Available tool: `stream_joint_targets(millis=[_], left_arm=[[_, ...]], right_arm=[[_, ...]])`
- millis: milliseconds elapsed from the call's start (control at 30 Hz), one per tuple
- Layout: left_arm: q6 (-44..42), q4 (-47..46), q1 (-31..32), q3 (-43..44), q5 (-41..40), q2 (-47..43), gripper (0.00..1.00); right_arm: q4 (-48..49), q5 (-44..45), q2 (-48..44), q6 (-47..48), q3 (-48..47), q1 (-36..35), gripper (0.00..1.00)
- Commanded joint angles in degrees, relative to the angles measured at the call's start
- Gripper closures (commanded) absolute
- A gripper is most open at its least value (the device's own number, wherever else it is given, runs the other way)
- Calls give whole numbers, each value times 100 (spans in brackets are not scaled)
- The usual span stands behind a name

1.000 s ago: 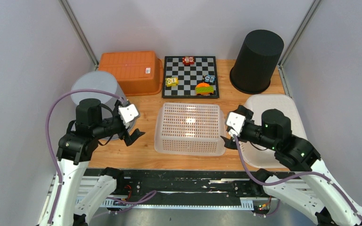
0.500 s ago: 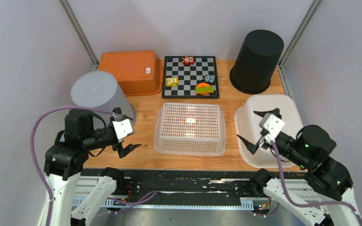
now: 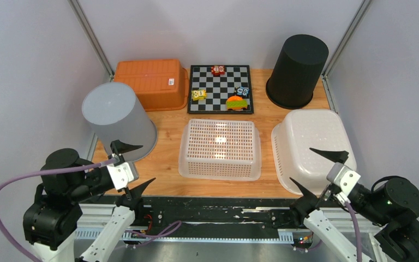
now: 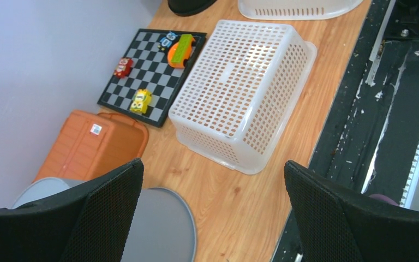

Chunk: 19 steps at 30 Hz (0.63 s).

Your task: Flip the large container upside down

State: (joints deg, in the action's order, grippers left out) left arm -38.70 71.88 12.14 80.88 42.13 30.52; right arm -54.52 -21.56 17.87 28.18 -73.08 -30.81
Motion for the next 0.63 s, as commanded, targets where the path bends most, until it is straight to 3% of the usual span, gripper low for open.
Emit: stream_joint_targets(millis=[0, 600], left_arm=[[262, 136, 16, 291, -241, -70, 0], [179, 186, -74, -250, -12, -409, 0]], right_arm=[[-504, -443, -96, 254, -246, 180, 0], [-529, -1106, -91, 337, 12, 327, 0]])
